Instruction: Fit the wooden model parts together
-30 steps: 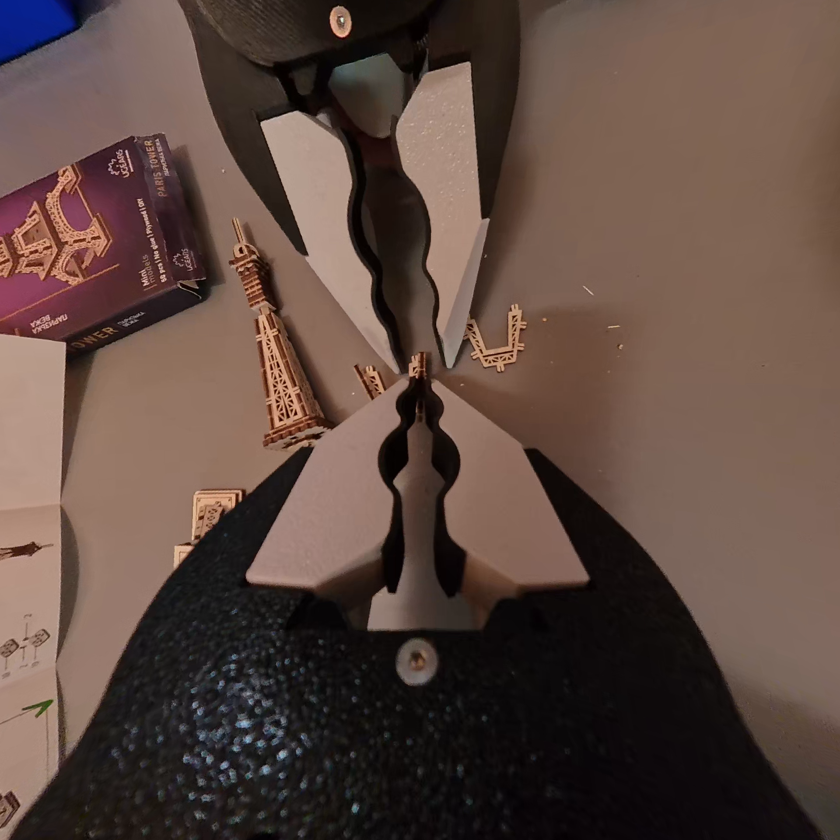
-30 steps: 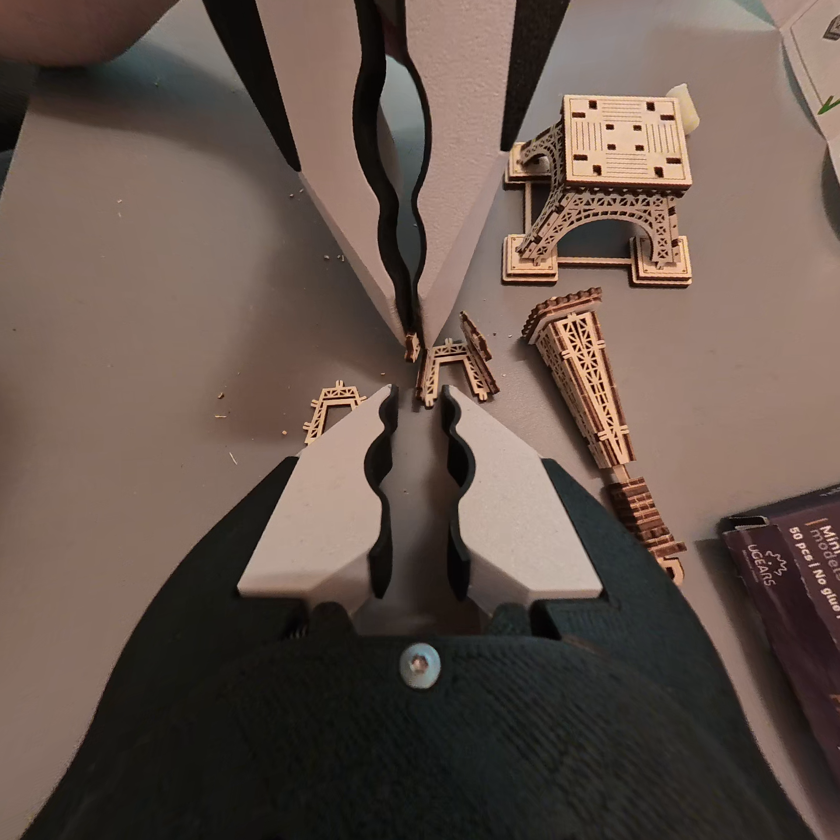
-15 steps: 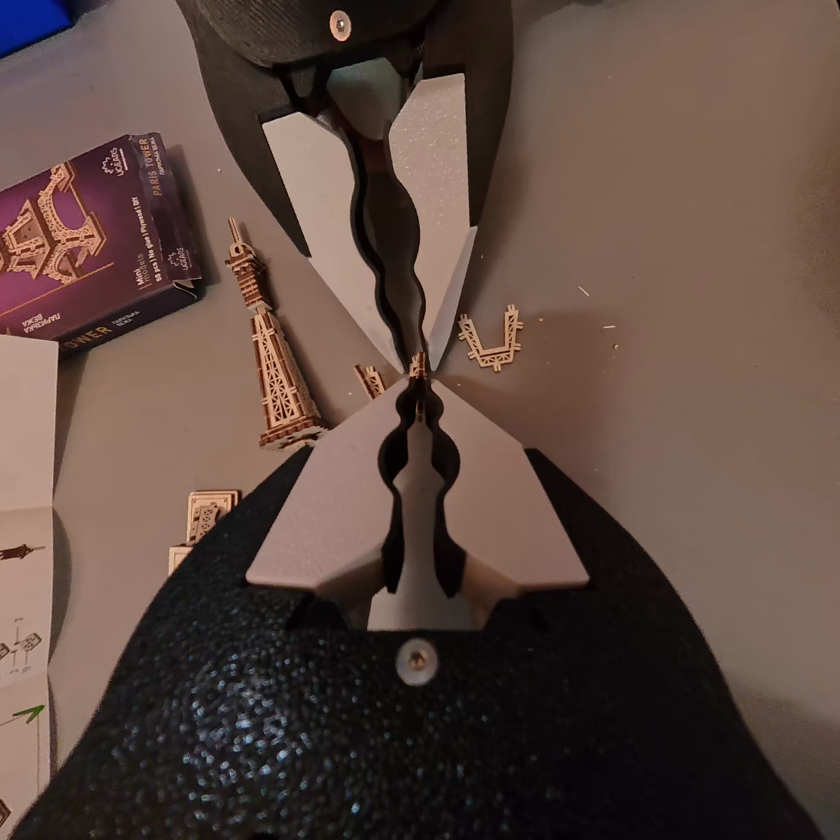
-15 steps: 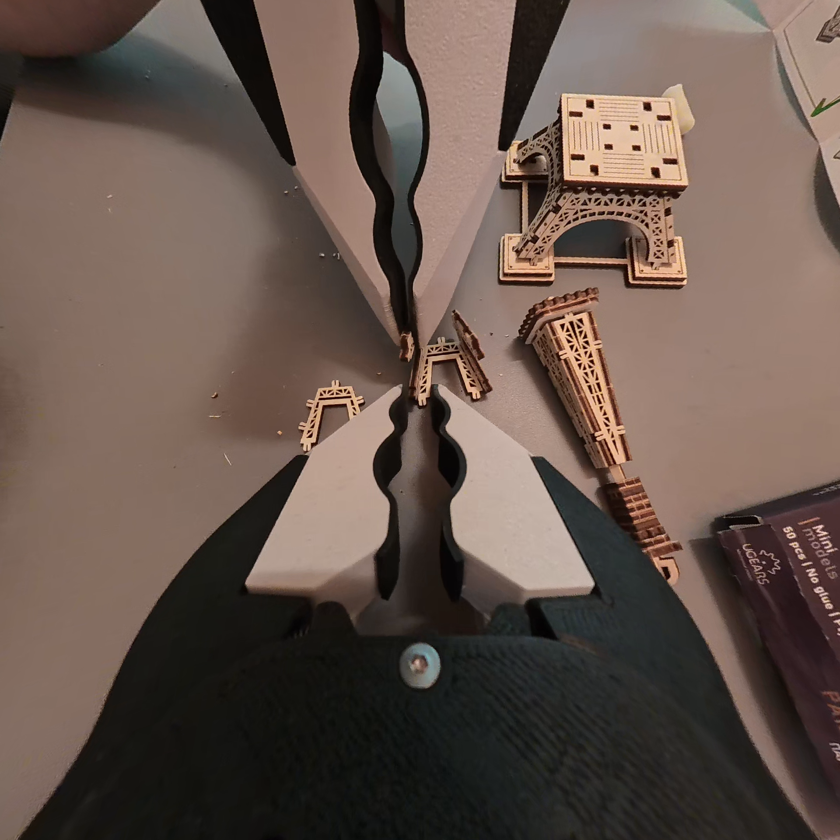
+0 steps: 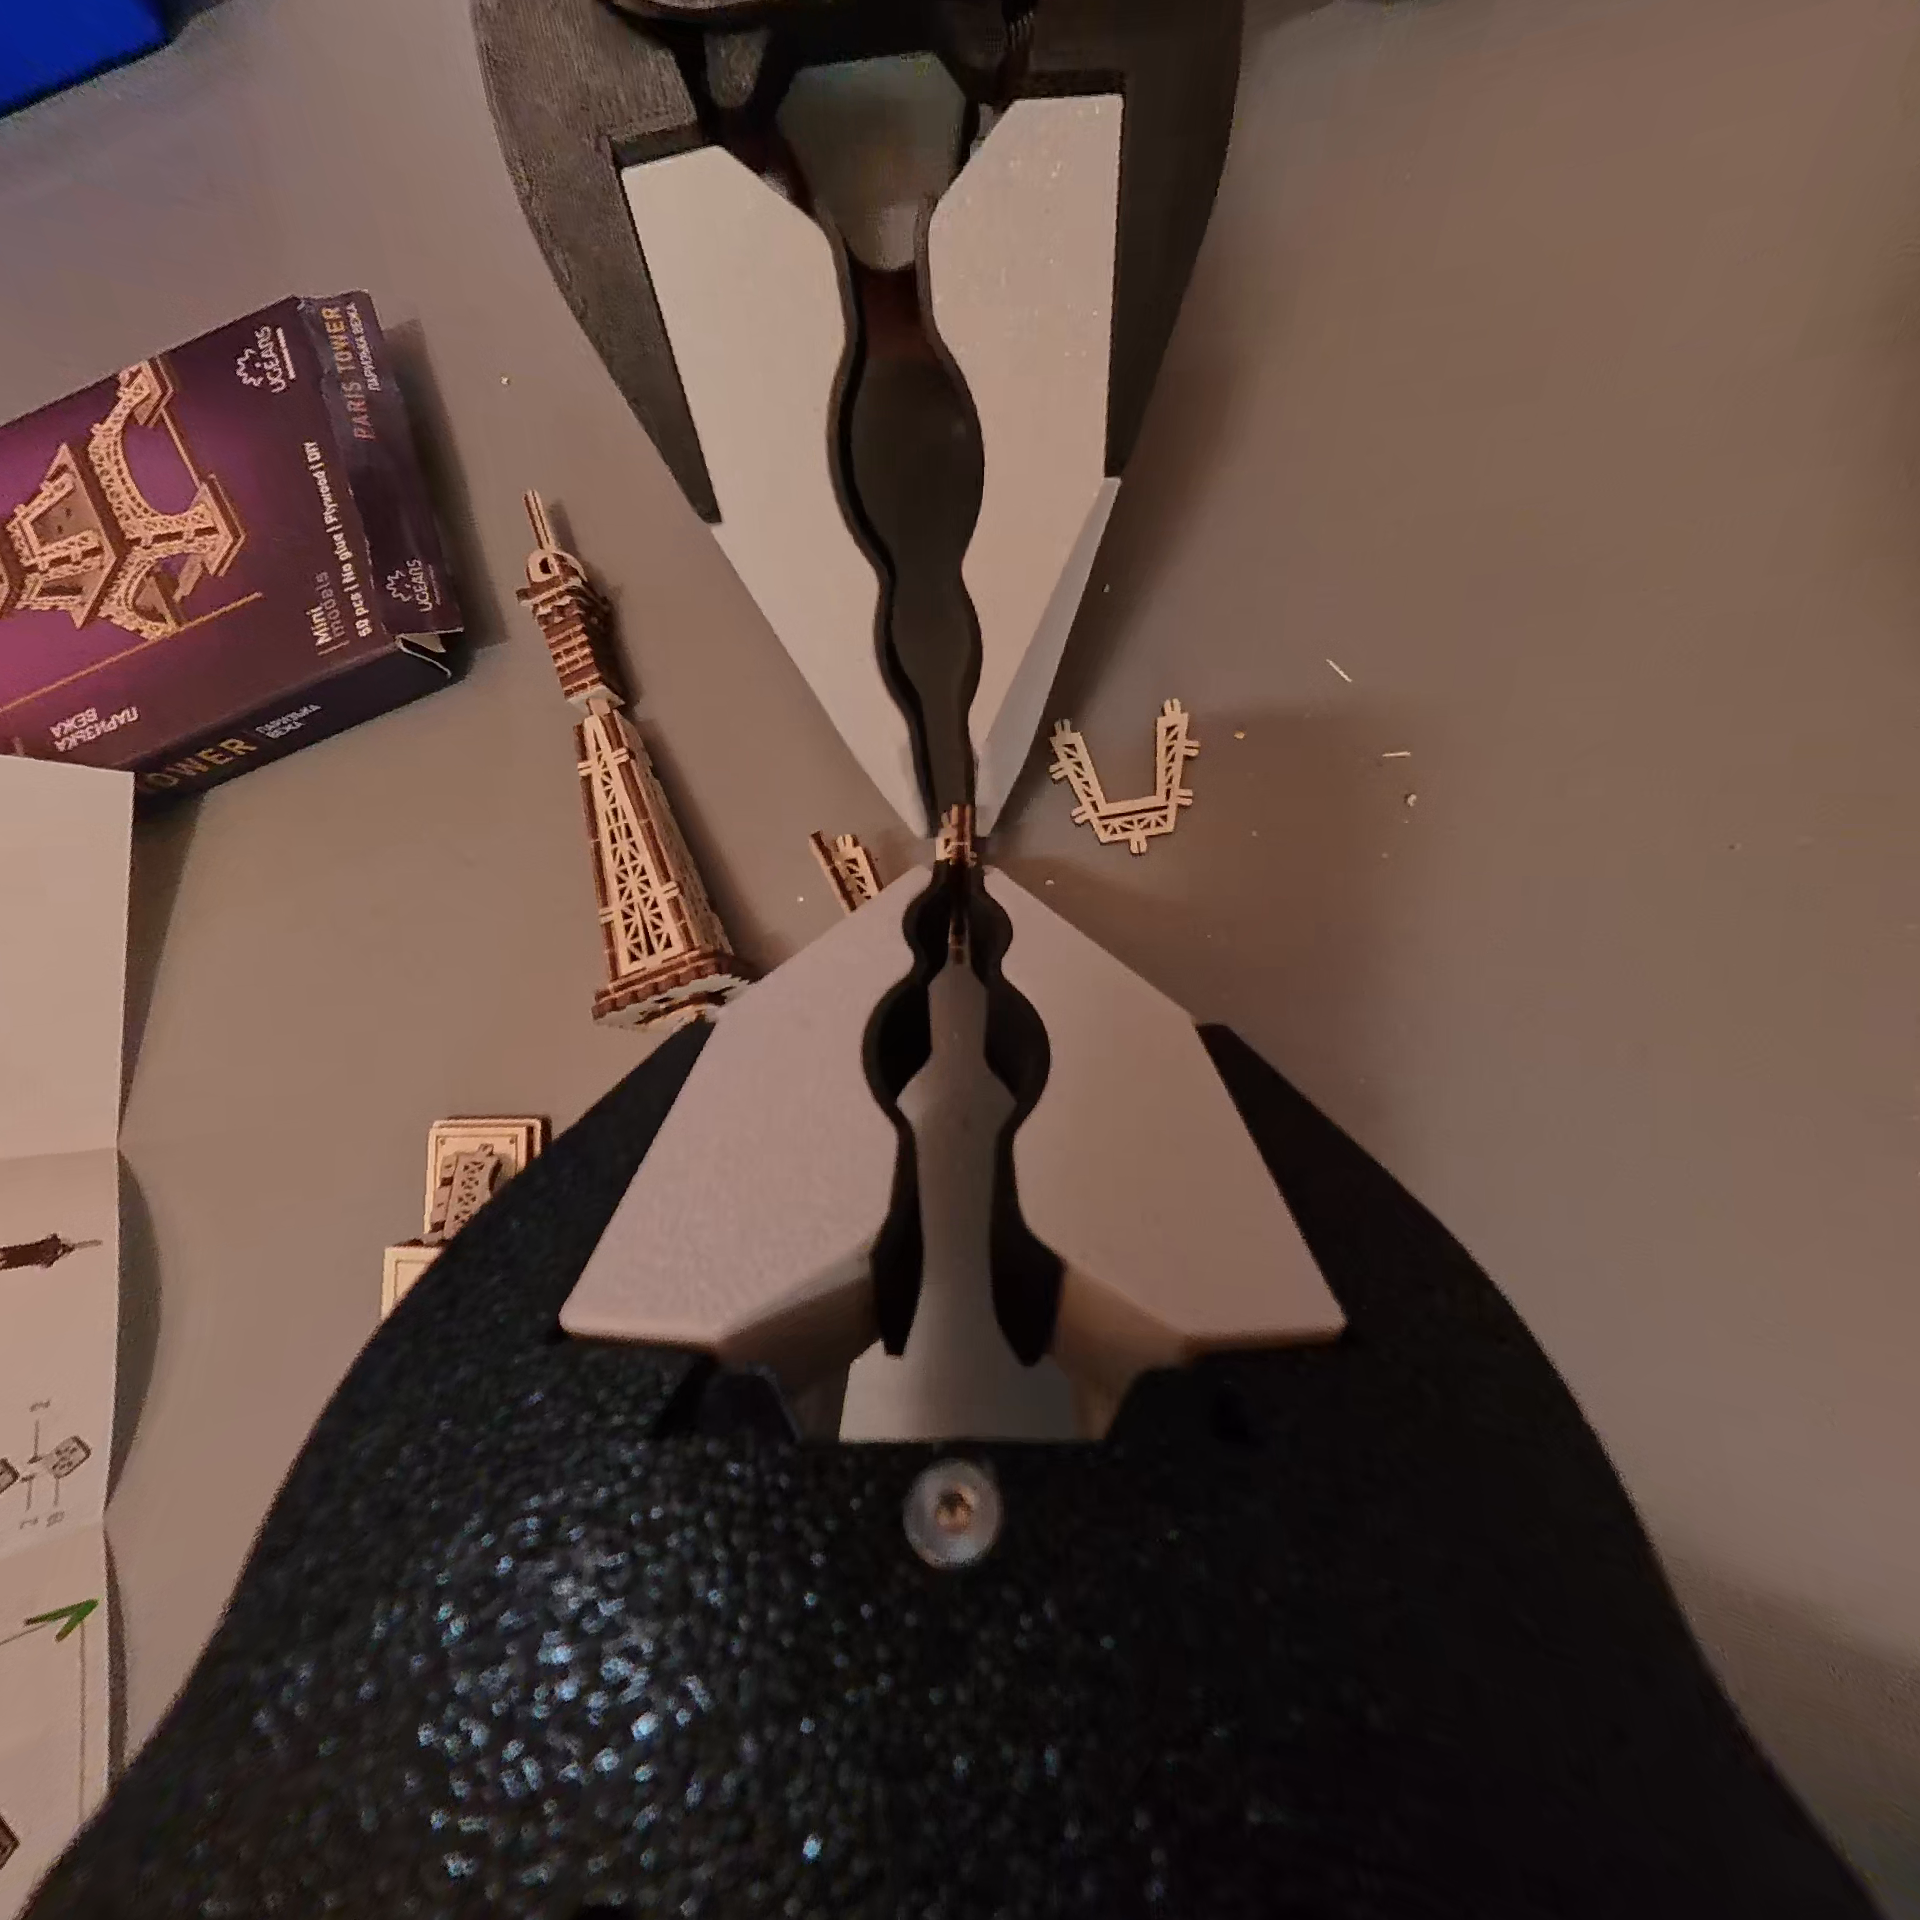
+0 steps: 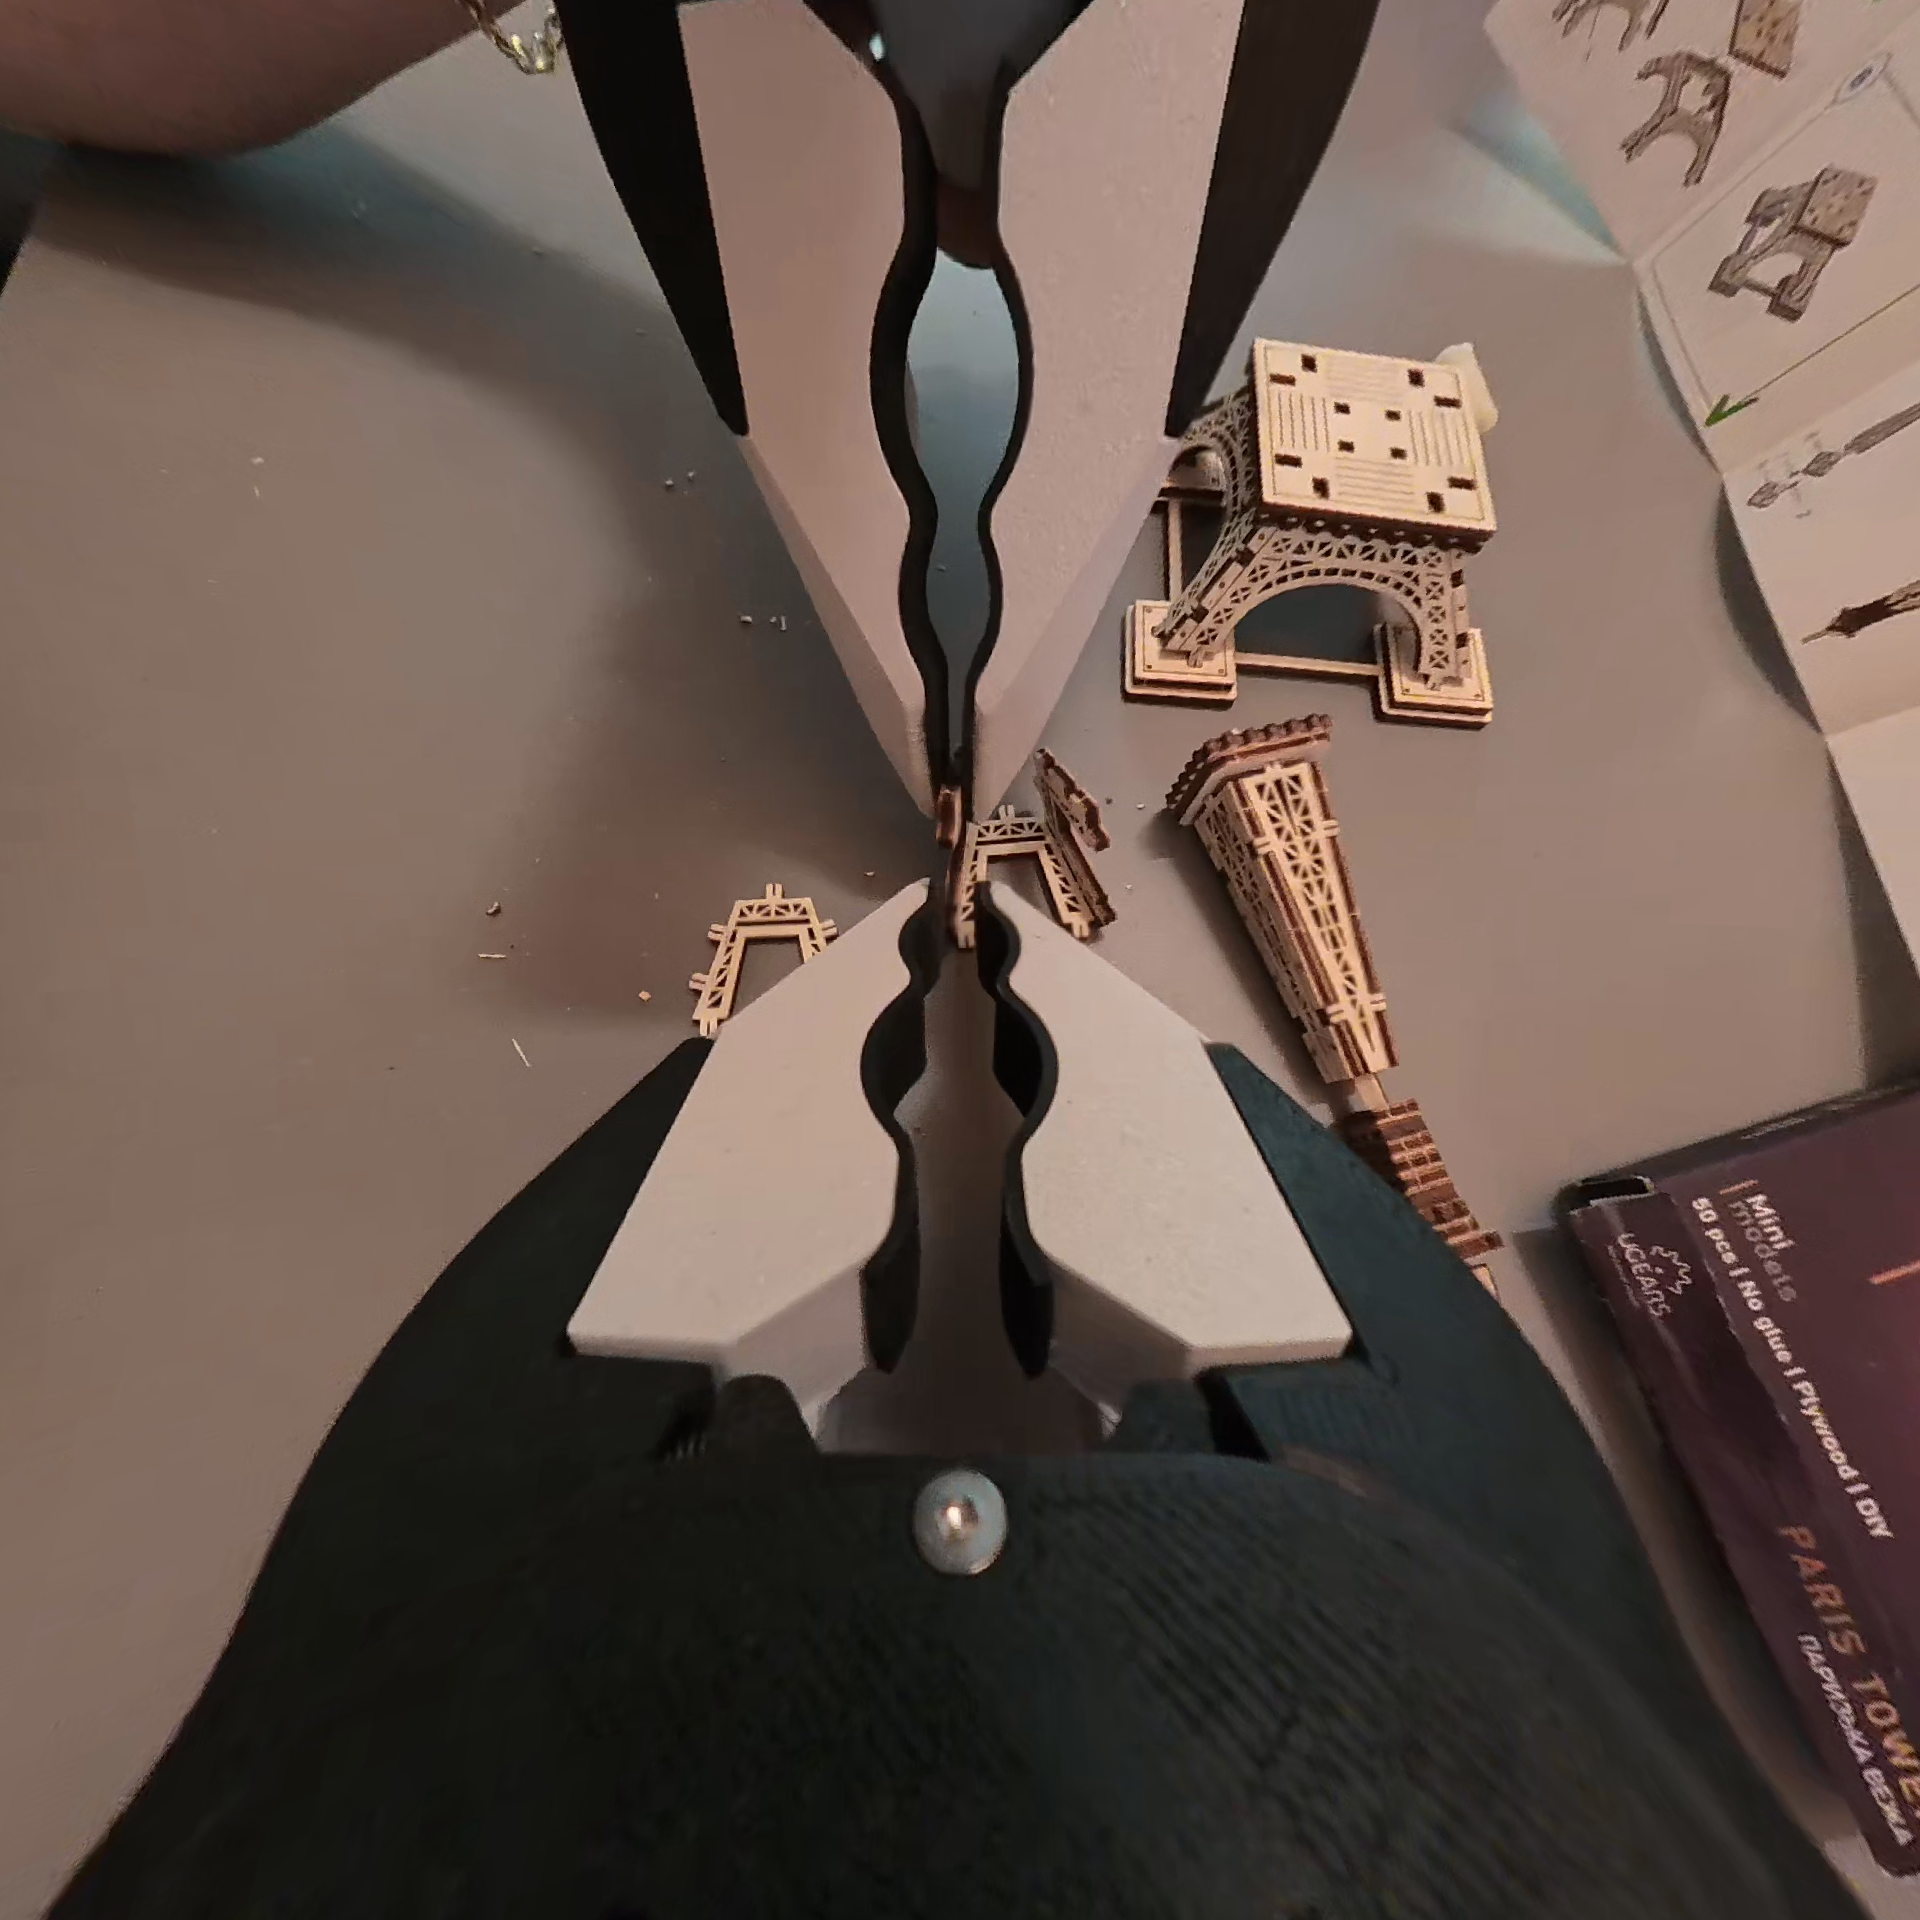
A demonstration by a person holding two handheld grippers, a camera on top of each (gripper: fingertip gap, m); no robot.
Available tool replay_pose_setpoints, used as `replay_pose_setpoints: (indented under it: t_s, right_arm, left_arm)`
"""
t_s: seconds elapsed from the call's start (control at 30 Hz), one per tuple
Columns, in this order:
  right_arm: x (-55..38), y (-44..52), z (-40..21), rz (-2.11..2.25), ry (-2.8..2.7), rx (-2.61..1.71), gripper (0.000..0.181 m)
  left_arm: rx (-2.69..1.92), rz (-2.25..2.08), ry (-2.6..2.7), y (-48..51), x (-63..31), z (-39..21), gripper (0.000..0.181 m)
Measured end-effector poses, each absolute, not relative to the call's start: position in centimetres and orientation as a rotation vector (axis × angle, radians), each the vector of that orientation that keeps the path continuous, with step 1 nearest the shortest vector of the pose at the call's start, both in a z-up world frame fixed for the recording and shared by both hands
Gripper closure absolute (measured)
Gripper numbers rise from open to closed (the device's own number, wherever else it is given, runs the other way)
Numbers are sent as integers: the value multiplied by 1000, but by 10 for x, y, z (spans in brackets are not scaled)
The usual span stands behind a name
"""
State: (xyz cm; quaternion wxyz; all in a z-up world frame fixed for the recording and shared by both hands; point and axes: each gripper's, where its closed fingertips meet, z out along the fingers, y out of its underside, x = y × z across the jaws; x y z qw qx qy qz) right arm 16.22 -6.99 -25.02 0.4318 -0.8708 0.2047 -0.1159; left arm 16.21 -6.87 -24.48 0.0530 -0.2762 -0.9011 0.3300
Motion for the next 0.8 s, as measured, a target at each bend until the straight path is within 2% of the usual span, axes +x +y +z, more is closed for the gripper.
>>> replay_pose_setpoints:
  t_s: [0.2, 0.27, 0.4, 0.47, 0.8]
  right_arm:
    - [160, -69, -257, -309, 489, -2223, 171]
    - [163, -70, -259, -345, 490, -2235, 181]
    - [165, -71, -254, -372, 499, -2207, 174]
    - [163, -71, -252, -351, 488, -2194, 180]
    - [168, -73, -253, -333, 537, -2187, 181]
  left_arm:
    - [-831, 1015, -2739, -71, 162, -245, 180]
    - [-831, 1017, -2739, -71, 162, -245, 180]
    - [-824, 1023, -2736, -71, 162, -245, 180]
    - [-821, 1030, -2735, -72, 163, -245, 180]
    - [-719, 1161, -2682, -68, 170, -227, 175]
